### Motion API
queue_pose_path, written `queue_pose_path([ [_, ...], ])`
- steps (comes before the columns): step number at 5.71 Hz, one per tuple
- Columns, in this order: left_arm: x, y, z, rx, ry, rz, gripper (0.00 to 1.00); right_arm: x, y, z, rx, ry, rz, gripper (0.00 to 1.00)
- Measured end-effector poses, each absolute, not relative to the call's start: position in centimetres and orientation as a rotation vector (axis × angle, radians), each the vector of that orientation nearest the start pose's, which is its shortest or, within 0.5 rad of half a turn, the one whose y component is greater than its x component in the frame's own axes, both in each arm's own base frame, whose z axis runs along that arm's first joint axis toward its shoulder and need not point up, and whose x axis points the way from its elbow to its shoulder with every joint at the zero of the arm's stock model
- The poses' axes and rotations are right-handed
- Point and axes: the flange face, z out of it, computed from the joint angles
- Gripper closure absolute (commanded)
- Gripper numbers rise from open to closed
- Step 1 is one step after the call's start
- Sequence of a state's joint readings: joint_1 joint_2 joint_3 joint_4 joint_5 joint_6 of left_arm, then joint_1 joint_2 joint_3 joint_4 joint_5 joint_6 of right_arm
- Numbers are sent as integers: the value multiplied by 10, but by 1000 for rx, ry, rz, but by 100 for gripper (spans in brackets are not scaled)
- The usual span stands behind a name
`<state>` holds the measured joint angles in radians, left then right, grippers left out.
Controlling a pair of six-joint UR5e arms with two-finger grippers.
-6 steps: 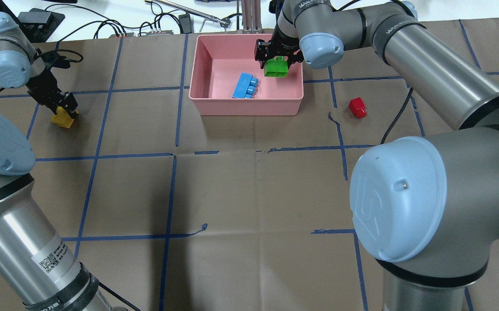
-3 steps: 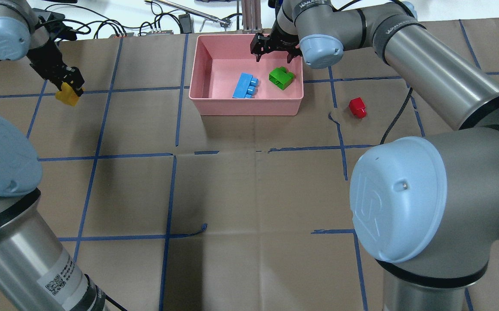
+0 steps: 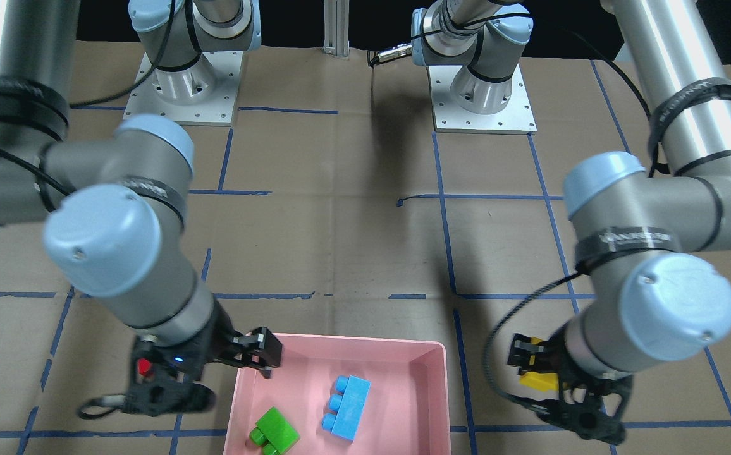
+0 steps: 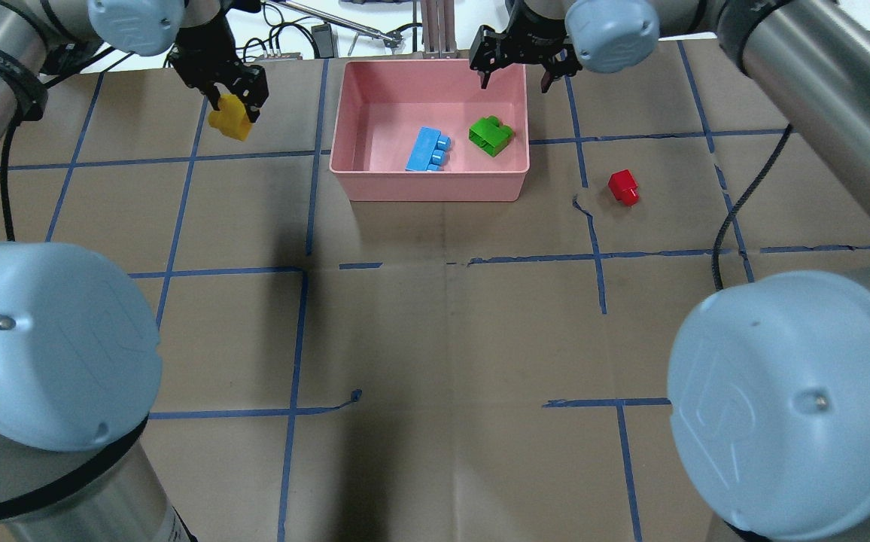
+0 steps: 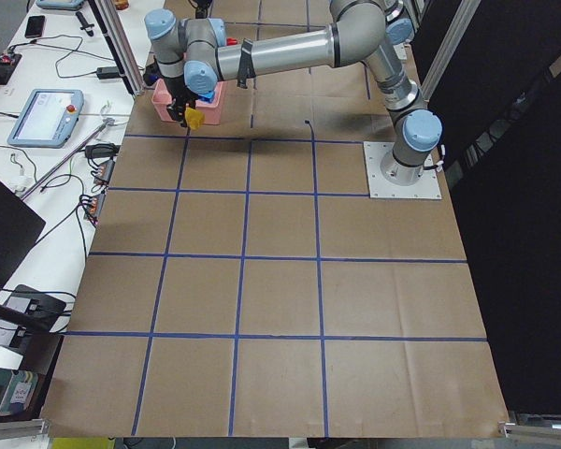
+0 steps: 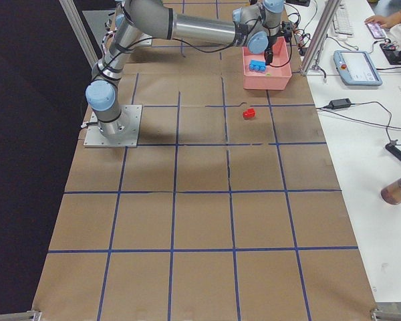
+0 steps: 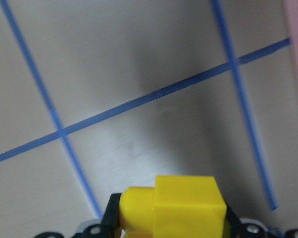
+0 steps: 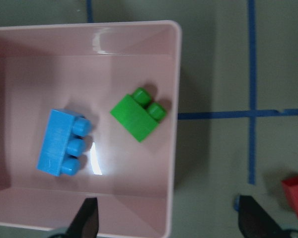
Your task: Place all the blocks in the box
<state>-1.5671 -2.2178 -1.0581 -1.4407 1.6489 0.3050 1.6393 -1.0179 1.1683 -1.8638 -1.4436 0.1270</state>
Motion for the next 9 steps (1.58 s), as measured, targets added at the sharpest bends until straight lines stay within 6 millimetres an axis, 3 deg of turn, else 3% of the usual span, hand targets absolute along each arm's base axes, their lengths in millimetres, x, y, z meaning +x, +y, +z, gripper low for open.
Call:
queue_pose_path([
  [1, -185, -743, 345, 416, 3038, -8, 100, 131, -711, 403, 113, 3028, -185, 0],
  [2, -241, -741, 322, 446, 3036, -21, 89, 74, -712, 409, 105, 3046, -164, 0],
  [3, -277, -742, 292, 491, 3031, -32, 2, 41, -709, 401, 102, 3050, -85, 0],
  [4, -294, -743, 272, 518, 3028, -35, 0, 31, -706, 381, 84, 3043, 22, 0],
  [6, -297, -736, 282, 528, 3026, -37, 1, 36, -693, 308, 5, 3011, 238, 0],
  [7, -290, -724, 301, 520, 3025, -1, 0, 42, -685, 274, -80, 2995, 294, 0],
  [9, -244, -681, 358, 447, 3035, 63, 0, 44, -679, 221, -286, 3066, 280, 0],
])
